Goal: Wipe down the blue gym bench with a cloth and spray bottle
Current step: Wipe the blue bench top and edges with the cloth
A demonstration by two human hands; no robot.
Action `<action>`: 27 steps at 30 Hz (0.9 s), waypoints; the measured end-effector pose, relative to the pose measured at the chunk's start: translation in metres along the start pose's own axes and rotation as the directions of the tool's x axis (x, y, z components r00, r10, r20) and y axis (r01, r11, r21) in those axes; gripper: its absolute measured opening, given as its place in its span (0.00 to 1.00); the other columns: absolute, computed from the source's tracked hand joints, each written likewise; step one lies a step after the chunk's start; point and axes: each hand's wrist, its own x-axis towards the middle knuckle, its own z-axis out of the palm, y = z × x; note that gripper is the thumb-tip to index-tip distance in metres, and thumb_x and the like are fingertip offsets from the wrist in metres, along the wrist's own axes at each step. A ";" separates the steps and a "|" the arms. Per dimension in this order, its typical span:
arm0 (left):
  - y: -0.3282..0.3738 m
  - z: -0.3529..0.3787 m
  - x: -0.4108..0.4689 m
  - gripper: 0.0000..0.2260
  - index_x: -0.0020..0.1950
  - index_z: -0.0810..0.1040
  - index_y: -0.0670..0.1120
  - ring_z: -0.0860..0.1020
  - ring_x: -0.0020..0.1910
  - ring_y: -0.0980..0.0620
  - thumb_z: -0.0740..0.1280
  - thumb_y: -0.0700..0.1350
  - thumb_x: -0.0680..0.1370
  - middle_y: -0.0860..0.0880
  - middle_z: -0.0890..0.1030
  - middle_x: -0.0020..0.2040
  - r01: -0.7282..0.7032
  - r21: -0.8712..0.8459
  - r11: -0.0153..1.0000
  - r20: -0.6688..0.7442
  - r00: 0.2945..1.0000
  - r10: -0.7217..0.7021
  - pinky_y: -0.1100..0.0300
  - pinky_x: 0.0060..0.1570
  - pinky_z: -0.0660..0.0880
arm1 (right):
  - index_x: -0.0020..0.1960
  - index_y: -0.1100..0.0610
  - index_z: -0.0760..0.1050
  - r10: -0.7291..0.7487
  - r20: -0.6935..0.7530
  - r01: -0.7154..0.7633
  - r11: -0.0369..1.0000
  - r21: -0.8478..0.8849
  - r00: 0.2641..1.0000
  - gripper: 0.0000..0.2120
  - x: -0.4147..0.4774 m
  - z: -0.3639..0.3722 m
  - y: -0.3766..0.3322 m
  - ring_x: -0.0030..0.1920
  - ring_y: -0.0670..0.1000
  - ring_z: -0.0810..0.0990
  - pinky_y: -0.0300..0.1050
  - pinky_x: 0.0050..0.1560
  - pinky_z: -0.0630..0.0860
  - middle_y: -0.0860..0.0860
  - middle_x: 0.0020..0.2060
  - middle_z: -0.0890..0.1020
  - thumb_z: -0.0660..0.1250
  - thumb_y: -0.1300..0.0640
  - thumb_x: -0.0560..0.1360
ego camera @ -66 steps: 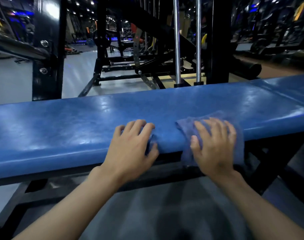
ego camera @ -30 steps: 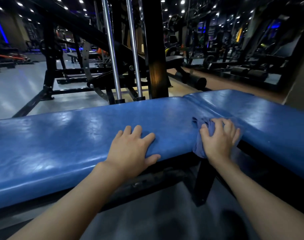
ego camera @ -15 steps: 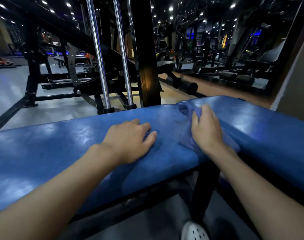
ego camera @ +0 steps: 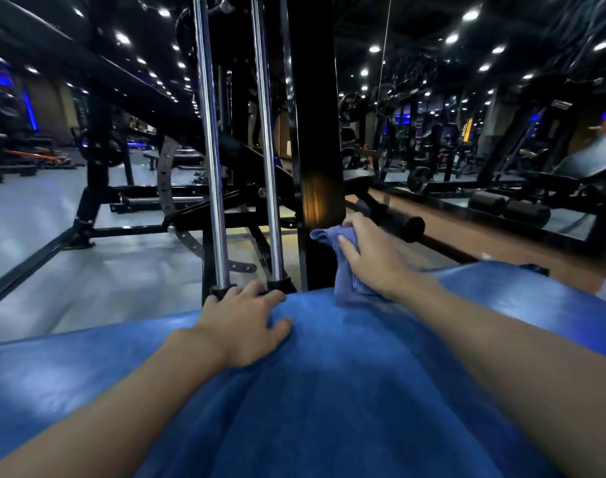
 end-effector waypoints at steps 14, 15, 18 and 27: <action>-0.006 0.011 0.020 0.29 0.71 0.55 0.70 0.68 0.67 0.48 0.48 0.77 0.71 0.58 0.67 0.69 0.048 0.038 0.998 0.166 0.985 -0.054 0.43 0.62 0.65 | 0.60 0.43 0.72 0.186 0.685 -0.134 0.982 -0.129 0.704 0.25 0.019 0.042 0.032 0.56 0.48 0.74 0.47 0.55 0.67 0.44 0.56 0.78 0.50 0.28 0.75; -0.005 0.012 0.020 0.30 0.71 0.55 0.70 0.69 0.67 0.48 0.48 0.78 0.71 0.58 0.67 0.68 0.049 0.029 0.998 0.160 0.986 -0.053 0.43 0.61 0.65 | 0.58 0.42 0.72 0.167 0.683 -0.099 0.986 -0.137 0.712 0.27 0.020 0.047 0.024 0.55 0.49 0.75 0.50 0.58 0.68 0.45 0.54 0.78 0.50 0.26 0.73; -0.010 0.010 0.020 0.34 0.73 0.55 0.67 0.69 0.68 0.50 0.51 0.78 0.69 0.59 0.67 0.70 0.056 -0.024 0.998 0.154 0.987 -0.052 0.45 0.61 0.65 | 0.60 0.39 0.71 0.084 0.670 0.023 0.989 -0.149 0.738 0.30 0.019 0.060 0.009 0.56 0.50 0.75 0.54 0.56 0.68 0.44 0.55 0.79 0.48 0.23 0.69; -0.037 0.007 0.006 0.42 0.74 0.51 0.73 0.67 0.70 0.49 0.46 0.84 0.61 0.57 0.68 0.70 0.163 -0.061 0.985 0.236 0.961 -0.145 0.35 0.65 0.62 | 0.59 0.39 0.72 0.133 0.703 -0.133 0.990 -0.054 0.699 0.21 0.020 0.043 0.031 0.53 0.44 0.76 0.44 0.50 0.69 0.43 0.55 0.78 0.56 0.29 0.74</action>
